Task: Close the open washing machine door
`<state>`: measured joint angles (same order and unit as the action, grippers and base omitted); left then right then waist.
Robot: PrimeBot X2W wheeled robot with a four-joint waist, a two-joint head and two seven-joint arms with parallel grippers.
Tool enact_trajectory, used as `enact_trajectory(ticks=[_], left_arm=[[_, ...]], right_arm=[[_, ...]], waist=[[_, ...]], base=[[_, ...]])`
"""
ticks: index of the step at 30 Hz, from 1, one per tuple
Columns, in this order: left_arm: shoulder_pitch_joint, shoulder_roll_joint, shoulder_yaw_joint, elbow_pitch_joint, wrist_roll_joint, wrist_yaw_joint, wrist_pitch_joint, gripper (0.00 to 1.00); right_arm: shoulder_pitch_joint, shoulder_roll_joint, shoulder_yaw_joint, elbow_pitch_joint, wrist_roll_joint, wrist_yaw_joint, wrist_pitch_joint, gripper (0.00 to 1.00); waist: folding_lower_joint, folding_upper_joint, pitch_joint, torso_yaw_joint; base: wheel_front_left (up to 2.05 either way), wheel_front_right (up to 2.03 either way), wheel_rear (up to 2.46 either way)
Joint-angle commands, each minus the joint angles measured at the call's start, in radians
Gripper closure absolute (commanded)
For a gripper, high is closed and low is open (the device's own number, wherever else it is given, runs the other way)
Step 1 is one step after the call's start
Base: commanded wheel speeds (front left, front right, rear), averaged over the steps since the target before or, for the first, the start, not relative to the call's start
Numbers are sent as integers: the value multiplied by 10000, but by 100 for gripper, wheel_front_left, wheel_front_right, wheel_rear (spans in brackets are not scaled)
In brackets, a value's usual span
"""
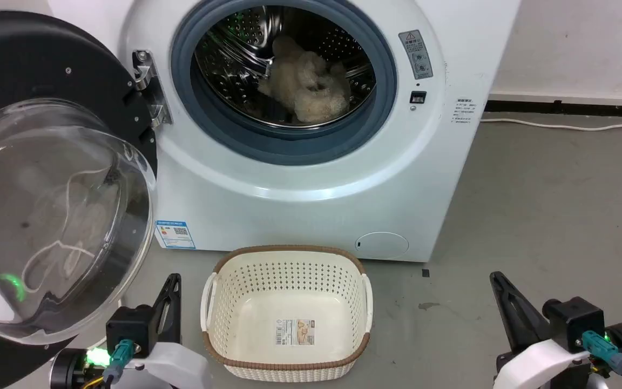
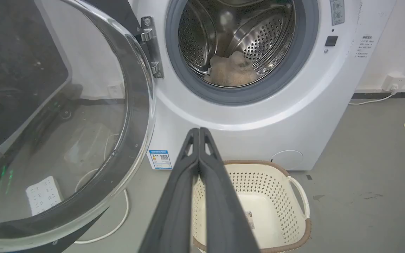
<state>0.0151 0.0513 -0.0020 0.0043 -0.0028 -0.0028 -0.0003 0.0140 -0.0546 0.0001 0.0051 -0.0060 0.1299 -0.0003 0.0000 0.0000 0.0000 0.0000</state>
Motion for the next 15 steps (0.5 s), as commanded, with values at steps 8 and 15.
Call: enact_trajectory(ticks=[8,15], left_arm=[[-151,-11,20,-43,28,28,3,100],[-151,-11,20,-43,28,28,3,100]], right_arm=[[-140,43,-1,-51,60,8,3,100],[-140,43,-1,-51,60,8,3,100]], waist=[[0,0,0,0],[0,0,0,0]], base=[[0,0,0],[0,0,0]])
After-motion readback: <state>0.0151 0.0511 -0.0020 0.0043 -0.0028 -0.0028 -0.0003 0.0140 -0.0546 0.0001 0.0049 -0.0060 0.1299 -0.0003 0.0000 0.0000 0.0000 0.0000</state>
